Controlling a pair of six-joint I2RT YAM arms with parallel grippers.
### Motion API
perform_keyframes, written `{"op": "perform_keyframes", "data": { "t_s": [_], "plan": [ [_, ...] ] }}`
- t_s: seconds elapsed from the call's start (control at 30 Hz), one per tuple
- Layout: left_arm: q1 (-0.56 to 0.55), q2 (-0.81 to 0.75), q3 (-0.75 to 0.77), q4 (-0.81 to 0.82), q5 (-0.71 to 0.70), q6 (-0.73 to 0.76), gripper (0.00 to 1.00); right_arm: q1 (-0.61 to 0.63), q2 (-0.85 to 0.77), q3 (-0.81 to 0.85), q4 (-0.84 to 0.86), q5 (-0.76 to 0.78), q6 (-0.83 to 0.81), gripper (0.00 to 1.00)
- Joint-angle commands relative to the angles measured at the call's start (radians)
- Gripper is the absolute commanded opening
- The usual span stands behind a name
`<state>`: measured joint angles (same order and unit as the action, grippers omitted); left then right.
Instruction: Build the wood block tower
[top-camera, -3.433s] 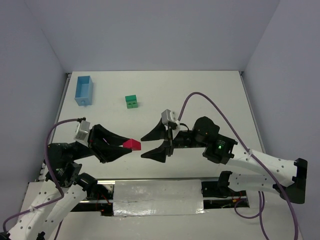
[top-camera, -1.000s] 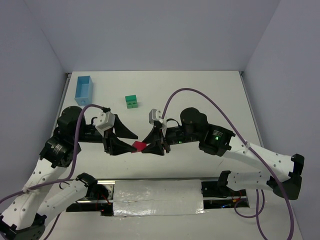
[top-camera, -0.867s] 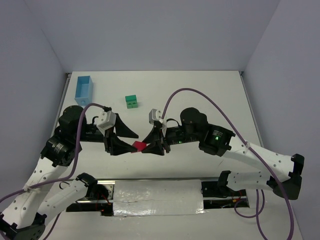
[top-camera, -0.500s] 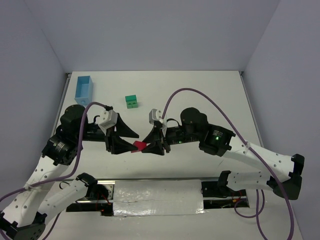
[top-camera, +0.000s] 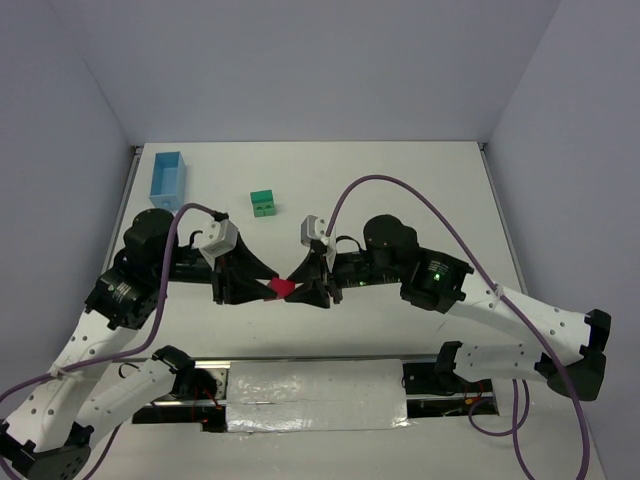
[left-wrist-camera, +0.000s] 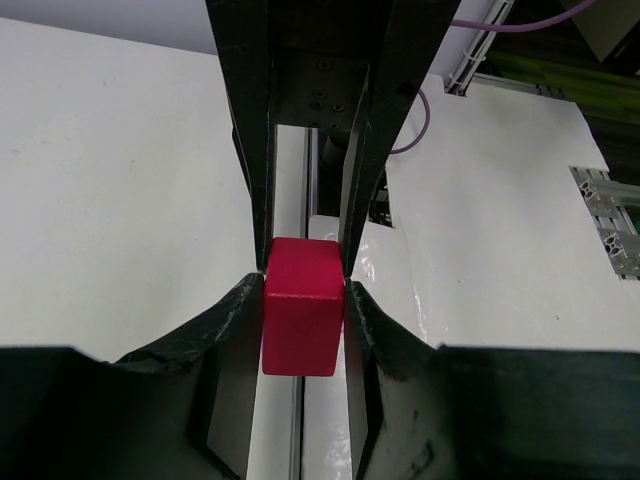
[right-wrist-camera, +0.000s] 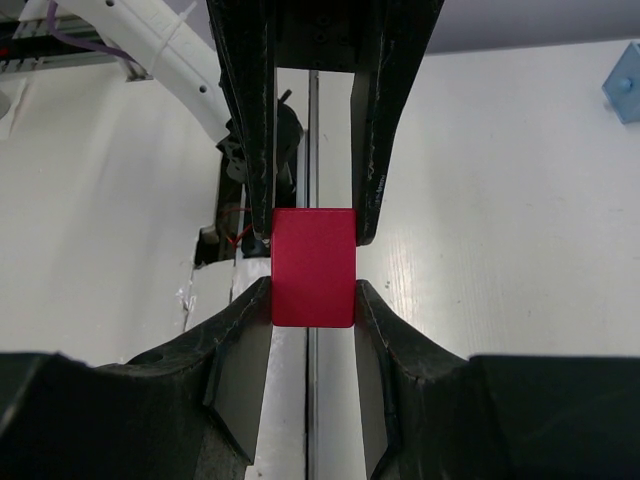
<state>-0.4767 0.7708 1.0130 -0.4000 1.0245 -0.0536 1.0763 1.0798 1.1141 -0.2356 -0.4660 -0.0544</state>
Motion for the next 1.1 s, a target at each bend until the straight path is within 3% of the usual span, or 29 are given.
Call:
{"op": "perform_keyframes", "data": {
  "t_s": [0.0, 0.07, 0.1, 0.13, 0.17, 0.3, 0.5, 0.6, 0.73, 0.9, 0.97, 1.07],
  "plan": [
    [-0.002, 0.008, 0.039, 0.020, 0.002, 0.012, 0.06, -0.001, -0.018, 0.043, 0.019, -0.002, -0.016, 0.00],
    [-0.002, 0.008, 0.042, 0.021, -0.009, 0.011, 0.00, -0.001, -0.024, 0.036, 0.025, 0.006, -0.018, 0.07],
    [-0.002, 0.007, 0.044, 0.023, -0.035, 0.009, 0.00, -0.001, -0.027, 0.033, 0.027, 0.012, -0.015, 0.23],
    [-0.002, 0.005, 0.044, 0.029, -0.053, 0.009, 0.00, -0.001, -0.038, 0.023, 0.031, 0.038, -0.012, 0.71],
    [-0.002, 0.005, 0.047, 0.029, -0.107, 0.014, 0.00, -0.010, -0.044, 0.006, 0.033, 0.079, -0.004, 0.99],
    [-0.002, 0.045, 0.053, 0.026, -0.316, 0.040, 0.00, -0.080, -0.153, -0.095, 0.082, 0.145, 0.045, 1.00],
    [0.024, 0.243, 0.077, 0.052, -0.587, 0.311, 0.00, -0.174, -0.333, -0.260, 0.117, 0.228, 0.139, 1.00],
    [0.119, 0.408, 0.186, 0.033, -0.496, 0.428, 0.00, -0.179, -0.374, -0.305, 0.108, 0.265, 0.160, 1.00],
    [0.231, 0.608, 0.317, 0.020, -0.246, 0.649, 0.00, -0.184, -0.399, -0.359, 0.134, 0.290, 0.205, 1.00],
    [0.369, 0.905, 0.617, -0.301, -0.011, 0.969, 0.00, -0.187, -0.394, -0.399, 0.121, 0.366, 0.240, 1.00],
    [0.427, 1.010, 0.745, -0.400, 0.147, 1.043, 0.00, -0.187, -0.391, -0.413, 0.125, 0.366, 0.246, 1.00],
    [0.447, 1.107, 0.841, -0.554, 0.209, 1.173, 0.00, -0.185, -0.371, -0.418, 0.136, 0.342, 0.248, 1.00]
  ]
}}
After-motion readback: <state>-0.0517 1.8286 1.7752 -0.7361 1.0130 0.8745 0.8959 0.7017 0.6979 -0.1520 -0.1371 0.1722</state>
